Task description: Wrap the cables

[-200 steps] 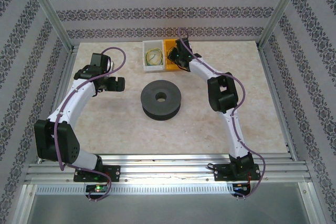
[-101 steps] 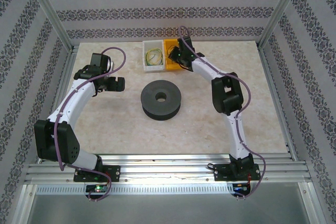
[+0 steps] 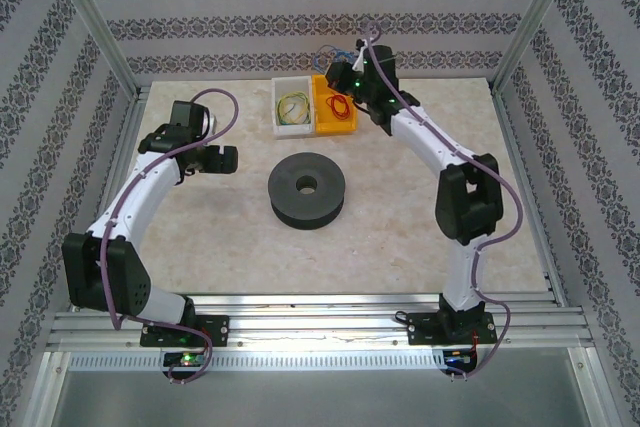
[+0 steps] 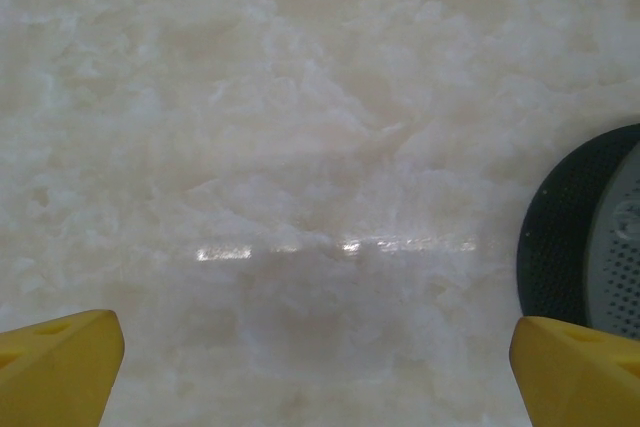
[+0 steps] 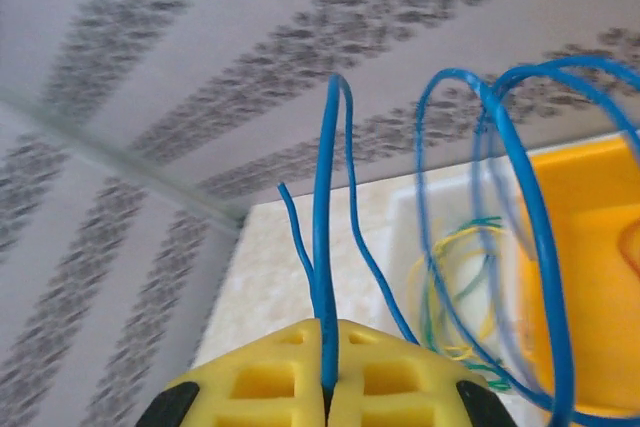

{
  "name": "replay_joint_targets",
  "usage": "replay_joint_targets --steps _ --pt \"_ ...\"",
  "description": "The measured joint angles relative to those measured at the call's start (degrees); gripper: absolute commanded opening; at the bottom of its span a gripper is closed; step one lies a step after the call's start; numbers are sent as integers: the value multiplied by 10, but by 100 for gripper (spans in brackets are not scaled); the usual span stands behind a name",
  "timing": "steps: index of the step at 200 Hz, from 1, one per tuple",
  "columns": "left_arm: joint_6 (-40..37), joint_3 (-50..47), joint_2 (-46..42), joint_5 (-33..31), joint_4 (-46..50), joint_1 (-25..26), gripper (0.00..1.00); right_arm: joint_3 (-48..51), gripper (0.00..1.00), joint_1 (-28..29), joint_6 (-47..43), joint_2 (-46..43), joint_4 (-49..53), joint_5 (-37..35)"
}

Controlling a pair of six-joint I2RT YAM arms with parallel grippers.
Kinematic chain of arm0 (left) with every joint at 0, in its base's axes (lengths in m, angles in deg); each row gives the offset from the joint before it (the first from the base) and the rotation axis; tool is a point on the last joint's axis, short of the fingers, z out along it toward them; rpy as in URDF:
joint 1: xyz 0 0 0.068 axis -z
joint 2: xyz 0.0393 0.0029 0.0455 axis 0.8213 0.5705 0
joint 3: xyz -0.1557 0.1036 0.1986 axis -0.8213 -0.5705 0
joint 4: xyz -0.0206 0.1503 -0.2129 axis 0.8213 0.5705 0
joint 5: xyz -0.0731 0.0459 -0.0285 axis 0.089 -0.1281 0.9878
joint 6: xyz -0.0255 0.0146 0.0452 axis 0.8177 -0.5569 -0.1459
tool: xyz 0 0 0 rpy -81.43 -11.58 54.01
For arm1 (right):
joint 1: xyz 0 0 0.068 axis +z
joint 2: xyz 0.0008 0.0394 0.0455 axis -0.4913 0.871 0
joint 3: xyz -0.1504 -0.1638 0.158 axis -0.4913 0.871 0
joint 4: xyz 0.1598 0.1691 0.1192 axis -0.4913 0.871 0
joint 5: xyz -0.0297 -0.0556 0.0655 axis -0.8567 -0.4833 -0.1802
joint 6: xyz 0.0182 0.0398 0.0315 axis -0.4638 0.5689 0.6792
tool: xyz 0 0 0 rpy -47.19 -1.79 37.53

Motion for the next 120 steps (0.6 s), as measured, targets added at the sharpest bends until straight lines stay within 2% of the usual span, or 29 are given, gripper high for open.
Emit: replay_joint_targets --steps 27,51,67,89,120 --pt "0 34 -5 40 -5 0 100 72 0 -30 8 -43 -118 171" --pt "2 42 -25 110 -32 0 100 149 0 -55 75 -89 -277 325" --pt "5 42 -40 155 -54 2 100 186 0 -56 112 -119 -358 401" --pt "11 35 -62 226 -98 3 100 240 0 -35 127 -176 -406 480" --pt "21 -8 -108 316 -166 3 97 296 0 13 114 -263 -412 560"
